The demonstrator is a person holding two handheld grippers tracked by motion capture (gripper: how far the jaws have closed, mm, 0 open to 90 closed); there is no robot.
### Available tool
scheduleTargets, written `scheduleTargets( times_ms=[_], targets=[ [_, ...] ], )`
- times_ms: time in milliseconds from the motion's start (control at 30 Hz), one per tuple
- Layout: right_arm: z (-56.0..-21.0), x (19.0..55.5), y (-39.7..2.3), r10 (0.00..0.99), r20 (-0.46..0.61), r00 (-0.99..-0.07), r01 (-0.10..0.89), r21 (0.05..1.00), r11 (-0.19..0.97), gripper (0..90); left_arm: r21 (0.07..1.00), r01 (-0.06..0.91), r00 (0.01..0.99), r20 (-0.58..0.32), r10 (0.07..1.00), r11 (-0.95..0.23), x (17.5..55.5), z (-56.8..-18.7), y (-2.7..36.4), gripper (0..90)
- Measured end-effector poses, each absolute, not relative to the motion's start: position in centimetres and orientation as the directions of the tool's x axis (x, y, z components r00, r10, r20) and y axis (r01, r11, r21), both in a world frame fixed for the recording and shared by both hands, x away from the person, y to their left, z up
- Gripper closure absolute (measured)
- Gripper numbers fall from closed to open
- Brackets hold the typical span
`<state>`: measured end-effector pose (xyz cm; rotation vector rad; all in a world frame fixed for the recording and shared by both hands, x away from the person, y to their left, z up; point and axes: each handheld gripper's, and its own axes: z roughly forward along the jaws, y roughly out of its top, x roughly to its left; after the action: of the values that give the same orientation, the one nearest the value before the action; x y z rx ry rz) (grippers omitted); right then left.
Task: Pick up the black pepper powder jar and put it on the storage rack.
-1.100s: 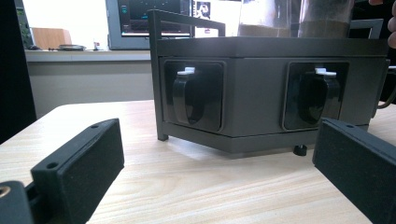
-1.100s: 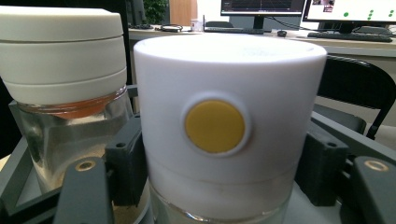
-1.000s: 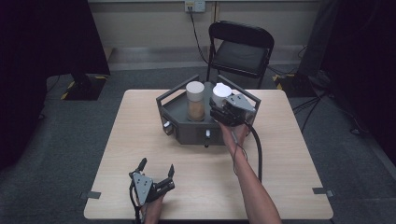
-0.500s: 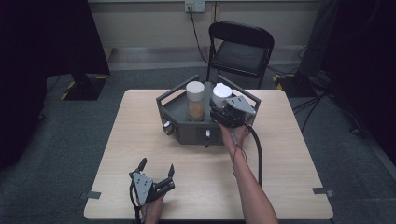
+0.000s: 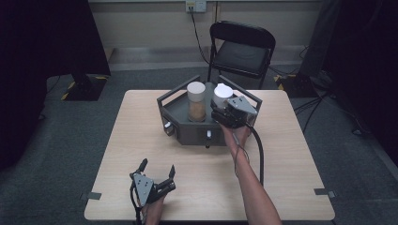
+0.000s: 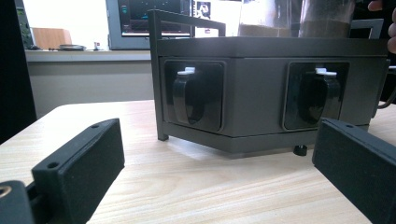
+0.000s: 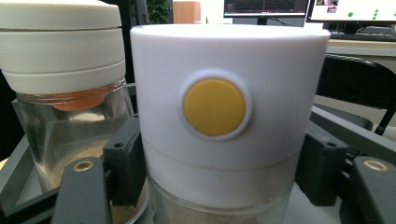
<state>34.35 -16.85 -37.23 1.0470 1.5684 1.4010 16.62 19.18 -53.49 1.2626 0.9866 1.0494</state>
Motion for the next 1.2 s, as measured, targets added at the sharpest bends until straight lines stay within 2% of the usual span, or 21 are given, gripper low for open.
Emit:
scheduleTargets(
  times_ms=[267, 467, 1200],
  targets=[
    [-37.7, 33.9, -16.1, 0.946, -0.059, -0.319, 0.035, 0.997, 0.074, 13.8, 0.998, -0.06, 0.243, -0.001, 0.97, 0.016, 16.6, -53.5, 19.2, 1.5],
    [-37.8, 34.0, -16.4, 0.943, -0.043, -0.331, 0.032, 0.998, 0.057, 0.3, 0.998, -0.06, 0.243, 0.0, 0.97, 0.015, 16.6, -53.5, 19.2, 1.5],
    [-38.3, 33.3, -16.9, 0.949, -0.041, -0.312, 0.016, 0.999, 0.049, 0.0, 0.998, -0.061, 0.243, 0.0, 0.97, 0.016, 16.6, -53.5, 19.2, 1.5]
  ],
)
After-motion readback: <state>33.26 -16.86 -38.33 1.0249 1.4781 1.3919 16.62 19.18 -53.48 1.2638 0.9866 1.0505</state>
